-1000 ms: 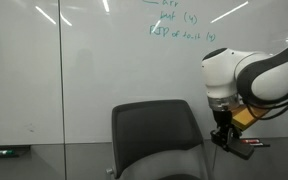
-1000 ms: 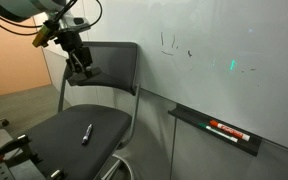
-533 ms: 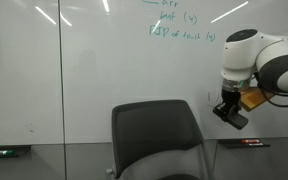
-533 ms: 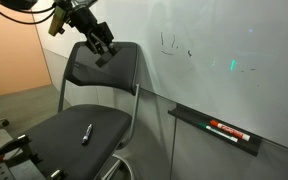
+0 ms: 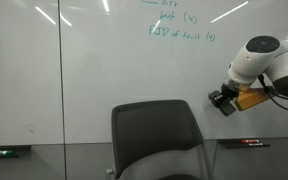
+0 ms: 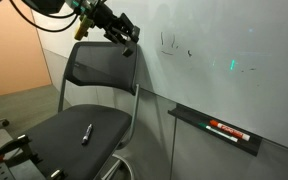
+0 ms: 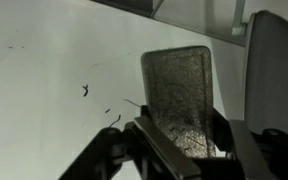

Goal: Rub the black marker off of the board

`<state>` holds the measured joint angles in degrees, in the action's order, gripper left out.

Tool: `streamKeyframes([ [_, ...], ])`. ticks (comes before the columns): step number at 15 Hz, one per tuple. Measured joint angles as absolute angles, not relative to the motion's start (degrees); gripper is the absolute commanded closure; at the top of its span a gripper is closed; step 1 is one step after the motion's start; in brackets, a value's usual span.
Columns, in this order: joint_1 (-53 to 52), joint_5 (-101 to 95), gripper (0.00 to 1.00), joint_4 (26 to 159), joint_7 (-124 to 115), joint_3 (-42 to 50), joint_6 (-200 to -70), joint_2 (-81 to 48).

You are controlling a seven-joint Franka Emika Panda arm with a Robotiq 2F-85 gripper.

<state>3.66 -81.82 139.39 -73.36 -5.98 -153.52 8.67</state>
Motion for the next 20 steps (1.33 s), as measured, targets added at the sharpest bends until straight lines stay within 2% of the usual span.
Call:
streamKeyframes([
  [6, 4.5, -110.2, 0.67, 129.9, -100.2, -6.0, -154.8, 3.5],
  [13, 5.2, -138.3, 0.67, 122.0, -130.6, -5.9, -151.5, -9.8],
  [20, 6.5, -143.9, 0.67, 122.2, -135.9, -5.0, -145.7, -15.6],
])
